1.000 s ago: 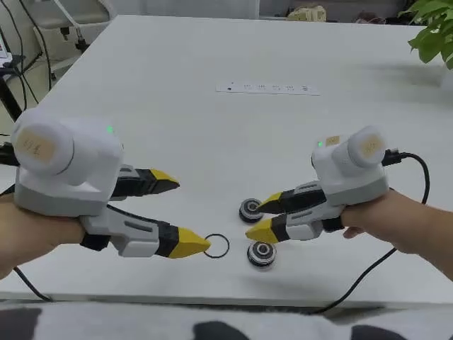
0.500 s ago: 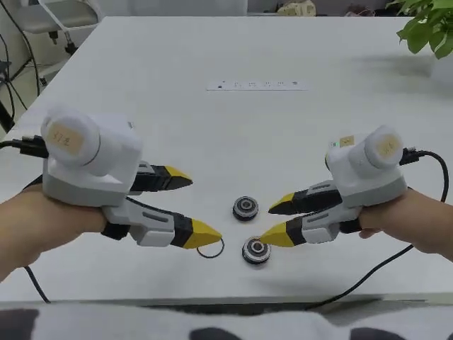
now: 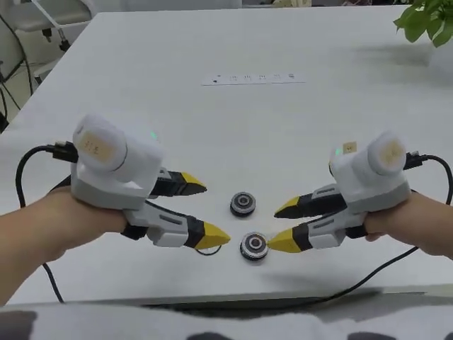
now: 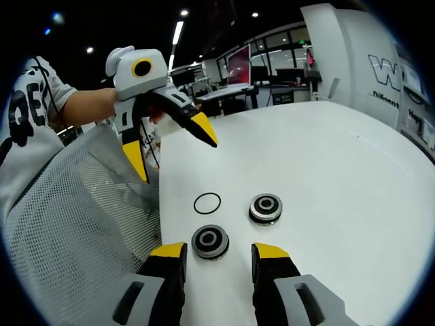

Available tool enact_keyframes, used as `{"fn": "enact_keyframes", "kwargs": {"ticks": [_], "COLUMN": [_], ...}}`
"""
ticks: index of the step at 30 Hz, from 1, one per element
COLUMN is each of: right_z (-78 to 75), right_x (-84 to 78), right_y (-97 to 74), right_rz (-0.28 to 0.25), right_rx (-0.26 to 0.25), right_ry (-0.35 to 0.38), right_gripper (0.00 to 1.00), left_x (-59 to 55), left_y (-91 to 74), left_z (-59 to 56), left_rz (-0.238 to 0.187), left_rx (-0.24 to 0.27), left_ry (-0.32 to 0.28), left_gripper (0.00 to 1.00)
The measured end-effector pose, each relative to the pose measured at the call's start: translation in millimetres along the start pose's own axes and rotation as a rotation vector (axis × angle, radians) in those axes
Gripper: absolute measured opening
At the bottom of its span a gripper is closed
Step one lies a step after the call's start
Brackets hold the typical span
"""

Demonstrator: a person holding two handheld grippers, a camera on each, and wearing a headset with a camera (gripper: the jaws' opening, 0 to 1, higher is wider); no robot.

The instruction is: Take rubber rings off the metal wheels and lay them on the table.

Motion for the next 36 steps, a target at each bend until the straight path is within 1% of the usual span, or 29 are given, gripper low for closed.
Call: {"fn": "enact_keyframes", "kwargs": {"ticks": [7,11,12,14,15,18,23,28,31,36], "right_z": [-1.3,-0.6,-0.5,0.7,1.0,2.0,3.4,3.2,3.1,3.7], "right_x": [-6.3,-8.1,-8.2,-9.8,-10.3,-12.3,-14.5,-15.1,-17.8,-20.4], "right_y": [4.1,6.5,6.7,9.3,10.2,12.0,15.4,16.4,17.0,18.0], "right_rz": [0.008,0.006,0.006,0.005,0.007,0.009,0.024,0.021,0.028,0.032], "right_rx": [0.004,0.009,0.009,0.015,0.015,0.021,0.027,0.026,0.025,0.026], "right_ry": [-0.013,-0.012,-0.011,-0.010,-0.013,-0.013,-0.027,-0.024,-0.023,-0.021], "right_gripper": [0.35,0.34,0.34,0.34,0.34,0.33,0.32,0.32,0.32,0.32], "left_x": [-0.9,-3.1,-3.3,-5.9,-6.5,-8.7,-11.1,-12.6,-14.1,-15.9], "left_y": [16.4,25.2,26.0,32.4,34.8,43.0,53.9,60.3,63.7,67.0], "left_z": [-2.9,-5.0,-5.2,-6.4,-5.1,-6.4,-8.2,-10.1,-11.6,-13.2], "left_rz": [0.015,0.039,0.040,0.049,0.052,0.067,0.090,0.104,0.113,0.116], "left_rx": [-0.039,-0.055,-0.056,-0.072,-0.074,-0.085,-0.100,-0.111,-0.117,-0.126], "left_ry": [0.003,0.026,0.027,0.021,0.020,0.022,0.038,0.041,0.049,0.046], "left_gripper": [0.46,0.43,0.43,0.42,0.41,0.40,0.37,0.34,0.31,0.29]}}
Point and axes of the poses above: the centre of the closed fingertips' face, and the gripper's own axes: y roughly forward along the fingers, z roughly to its left, x roughly out of its top, the point moved 6 cm from there along -y, roughly backward along the fingers, and after that the axes turned 5 degrees about z, right-handed, at the moved point
